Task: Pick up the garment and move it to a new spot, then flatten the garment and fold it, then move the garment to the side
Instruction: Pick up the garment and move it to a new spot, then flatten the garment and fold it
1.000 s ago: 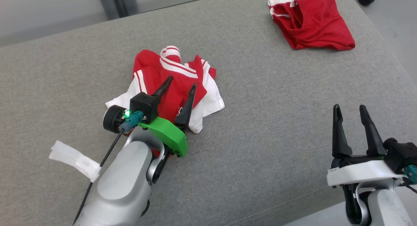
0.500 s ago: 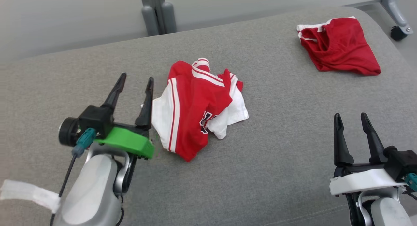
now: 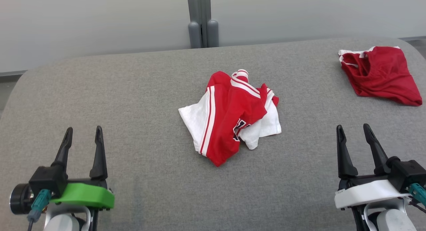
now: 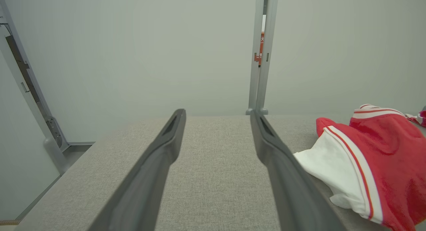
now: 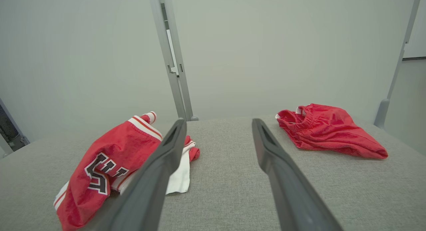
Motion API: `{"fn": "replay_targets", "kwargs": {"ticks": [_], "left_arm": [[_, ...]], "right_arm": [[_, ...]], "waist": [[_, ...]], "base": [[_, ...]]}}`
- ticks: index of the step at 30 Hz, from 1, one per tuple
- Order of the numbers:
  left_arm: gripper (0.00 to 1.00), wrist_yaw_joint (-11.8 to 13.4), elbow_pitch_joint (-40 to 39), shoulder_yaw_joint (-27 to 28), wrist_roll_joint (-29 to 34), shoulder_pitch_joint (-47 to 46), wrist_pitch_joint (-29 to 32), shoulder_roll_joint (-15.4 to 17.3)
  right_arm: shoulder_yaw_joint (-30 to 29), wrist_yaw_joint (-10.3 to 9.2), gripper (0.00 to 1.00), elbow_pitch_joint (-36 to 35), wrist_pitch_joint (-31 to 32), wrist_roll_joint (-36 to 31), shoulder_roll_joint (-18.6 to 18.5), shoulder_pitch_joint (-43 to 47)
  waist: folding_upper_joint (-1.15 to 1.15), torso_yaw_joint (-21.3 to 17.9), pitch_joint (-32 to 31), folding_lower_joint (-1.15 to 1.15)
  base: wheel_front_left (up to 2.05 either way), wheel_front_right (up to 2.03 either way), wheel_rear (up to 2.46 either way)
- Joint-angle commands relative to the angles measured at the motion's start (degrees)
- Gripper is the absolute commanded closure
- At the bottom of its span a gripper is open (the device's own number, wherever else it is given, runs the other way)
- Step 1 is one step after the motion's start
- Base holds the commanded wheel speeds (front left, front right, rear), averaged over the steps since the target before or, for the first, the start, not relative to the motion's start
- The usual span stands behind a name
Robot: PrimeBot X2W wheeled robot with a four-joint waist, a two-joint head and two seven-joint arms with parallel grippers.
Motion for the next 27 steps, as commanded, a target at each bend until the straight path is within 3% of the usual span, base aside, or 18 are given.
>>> {"fn": "replay_targets", "kwargs": {"ticks": [1, 13, 27], "left_arm": [[0.0, -0.6, -0.6, 0.6, 0.4, 1.9, 0.0, 0.0], [0.0, -4.1, 0.5, 3.5, 0.7, 7.1, 0.0, -3.0], [0.0, -6.1, 4.9, 3.5, 0.5, 5.7, 0.0, -3.0]], "right_arm": [[0.0, -0.05, 0.0, 0.0, -0.2, -0.2, -0.4, 0.9], [0.5, -0.04, 0.0, 0.9, -0.2, -0.2, -0.8, 2.3], [0.4, -0.05, 0.0, 2.3, -0.2, 0.5, -1.1, 3.0]], "waist": [[0.0, 1.3, -0.8, 0.0], [0.0, 2.4, -1.5, 0.0], [0.0, 1.7, -2.3, 0.0]], "base": [[0.0, 0.0, 0.0], [0.0, 0.0, 0.0], [0.0, 0.0, 0.0]]}}
